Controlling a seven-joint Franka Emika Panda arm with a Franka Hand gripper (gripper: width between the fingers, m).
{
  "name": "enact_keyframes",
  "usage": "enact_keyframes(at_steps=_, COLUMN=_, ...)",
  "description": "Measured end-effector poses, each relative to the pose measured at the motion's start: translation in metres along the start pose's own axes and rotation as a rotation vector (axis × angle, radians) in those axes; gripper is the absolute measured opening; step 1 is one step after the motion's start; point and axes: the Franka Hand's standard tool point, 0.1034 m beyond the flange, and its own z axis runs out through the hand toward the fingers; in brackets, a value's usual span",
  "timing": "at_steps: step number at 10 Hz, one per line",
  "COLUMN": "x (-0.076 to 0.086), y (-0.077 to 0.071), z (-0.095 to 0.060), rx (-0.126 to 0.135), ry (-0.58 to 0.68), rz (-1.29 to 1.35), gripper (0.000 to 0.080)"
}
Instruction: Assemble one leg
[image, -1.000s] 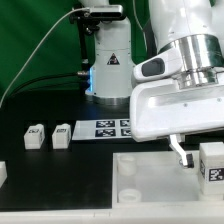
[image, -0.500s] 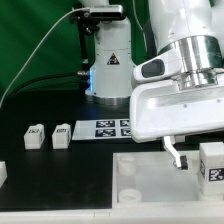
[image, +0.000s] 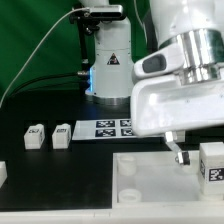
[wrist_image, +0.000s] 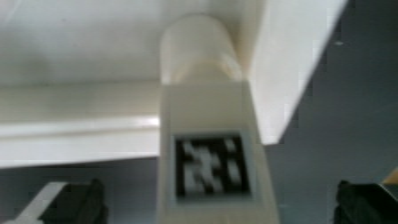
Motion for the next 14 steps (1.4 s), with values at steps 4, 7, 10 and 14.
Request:
enact_keyframes(at_steps=4, x=-0.001, y=0.004, z=-0.005, rx=0.039, ry=-0.370, rz=0.013, gripper=0.0649)
enact_keyframes(at_steps=7, x=-0.010, y=0.013, z=0.005, rx=0.019, ry=-0.633, rz=0.007, gripper=0.0649)
enact_keyframes(at_steps=10, x=-0.006, y=0.007, z=0.009, rx=0.006, ry=-0.624, rz=0.053, gripper=0.0649)
enact_keyframes(at_steps=14, x=-0.007, y=-0.001, z=0.009, rx=-0.017, ry=-0.625, rz=0.129, gripper=0.0542)
